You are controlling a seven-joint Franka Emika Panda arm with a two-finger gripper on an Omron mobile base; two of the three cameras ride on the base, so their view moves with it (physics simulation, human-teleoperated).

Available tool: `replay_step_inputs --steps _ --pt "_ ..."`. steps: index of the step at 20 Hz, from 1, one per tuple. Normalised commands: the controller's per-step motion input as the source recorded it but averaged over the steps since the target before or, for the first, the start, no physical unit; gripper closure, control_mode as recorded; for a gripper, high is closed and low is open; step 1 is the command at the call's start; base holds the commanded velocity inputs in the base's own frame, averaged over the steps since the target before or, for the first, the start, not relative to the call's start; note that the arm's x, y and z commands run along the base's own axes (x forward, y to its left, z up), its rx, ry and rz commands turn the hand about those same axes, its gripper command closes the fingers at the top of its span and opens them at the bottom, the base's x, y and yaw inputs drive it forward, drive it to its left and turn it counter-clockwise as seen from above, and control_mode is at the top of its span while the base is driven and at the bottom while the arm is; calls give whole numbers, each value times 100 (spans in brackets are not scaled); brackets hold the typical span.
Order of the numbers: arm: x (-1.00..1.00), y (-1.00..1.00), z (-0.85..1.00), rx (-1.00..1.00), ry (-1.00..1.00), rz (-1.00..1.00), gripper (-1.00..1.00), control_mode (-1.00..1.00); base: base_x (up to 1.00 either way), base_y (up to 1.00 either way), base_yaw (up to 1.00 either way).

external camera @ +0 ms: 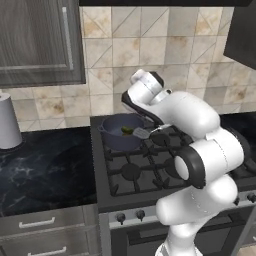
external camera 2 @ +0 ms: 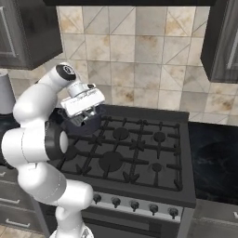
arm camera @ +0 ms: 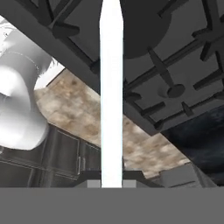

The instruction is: Put the avocado and squash in the pot. Retrieve the spatula and lightly stir the vegetables in the pot.

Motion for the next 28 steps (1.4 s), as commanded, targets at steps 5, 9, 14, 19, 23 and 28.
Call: replay_step_inputs --steps 5,9,14,19,23,28 --pt "24 0 -63 1 0 18 100 -100 0 0 0" --pt "52 0 -29 0 0 3 100 -100 0 0 0" --pt "31 0 0 1 0 0 100 -100 0 0 0" --pt "54 0 0 0 3 0 100 -100 0 0 0" --pt "15 0 7 2 0 0 100 -100 0 0 0" --pt "0 0 15 9 -5 0 100 -100 0 0 0"
